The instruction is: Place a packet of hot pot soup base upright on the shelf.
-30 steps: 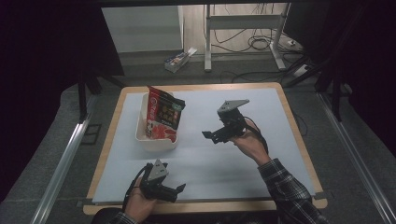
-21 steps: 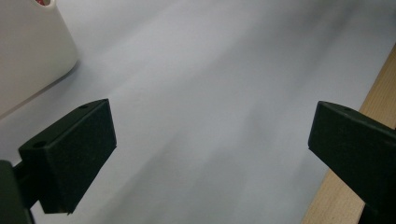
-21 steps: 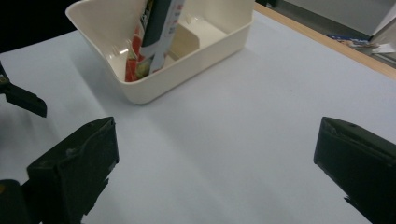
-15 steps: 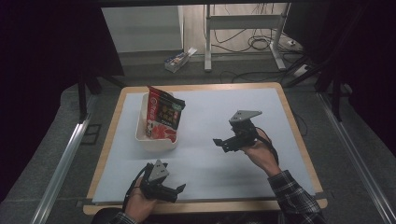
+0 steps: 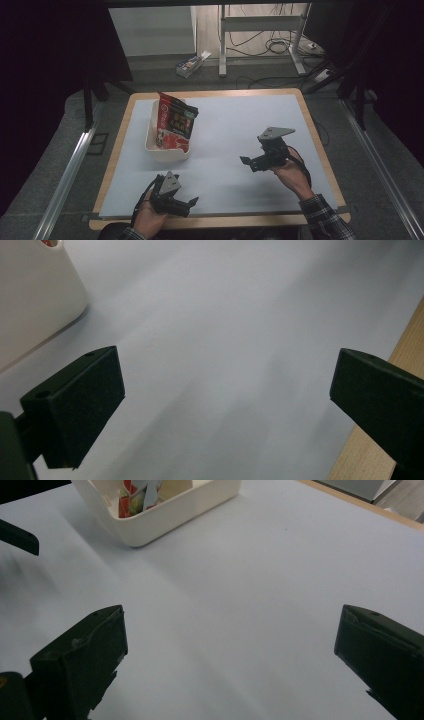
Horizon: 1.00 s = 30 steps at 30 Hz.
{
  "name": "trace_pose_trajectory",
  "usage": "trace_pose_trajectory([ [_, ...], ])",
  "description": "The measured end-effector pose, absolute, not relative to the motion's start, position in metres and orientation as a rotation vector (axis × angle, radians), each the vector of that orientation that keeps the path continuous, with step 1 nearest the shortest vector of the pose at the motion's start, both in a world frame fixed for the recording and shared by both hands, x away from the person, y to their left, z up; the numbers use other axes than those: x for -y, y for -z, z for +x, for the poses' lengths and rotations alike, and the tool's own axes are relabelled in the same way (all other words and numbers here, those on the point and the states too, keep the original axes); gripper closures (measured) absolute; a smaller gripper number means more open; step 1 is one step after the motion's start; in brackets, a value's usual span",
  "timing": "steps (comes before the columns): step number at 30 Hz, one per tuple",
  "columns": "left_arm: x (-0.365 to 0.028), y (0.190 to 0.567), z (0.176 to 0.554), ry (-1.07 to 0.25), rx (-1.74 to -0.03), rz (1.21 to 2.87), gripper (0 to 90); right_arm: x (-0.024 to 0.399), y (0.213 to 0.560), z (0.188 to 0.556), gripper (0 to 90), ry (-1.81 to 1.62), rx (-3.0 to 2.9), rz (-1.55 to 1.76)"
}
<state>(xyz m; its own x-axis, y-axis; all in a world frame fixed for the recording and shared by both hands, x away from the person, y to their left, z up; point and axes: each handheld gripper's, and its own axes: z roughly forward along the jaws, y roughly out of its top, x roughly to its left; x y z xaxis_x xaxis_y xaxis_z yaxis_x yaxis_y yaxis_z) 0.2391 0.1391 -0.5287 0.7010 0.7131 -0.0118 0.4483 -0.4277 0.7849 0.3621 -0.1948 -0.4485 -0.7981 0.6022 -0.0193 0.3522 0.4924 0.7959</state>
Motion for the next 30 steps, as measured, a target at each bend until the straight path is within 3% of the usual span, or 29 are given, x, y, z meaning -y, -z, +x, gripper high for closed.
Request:
trace_pose_trajectory([
  [30, -0.141, 0.529, 0.24, -0.434, -0.882, 2.107, 1.1, 0.26, 0.468, 0.314, 0.3, -1.13, -2.354, 0.902],
])
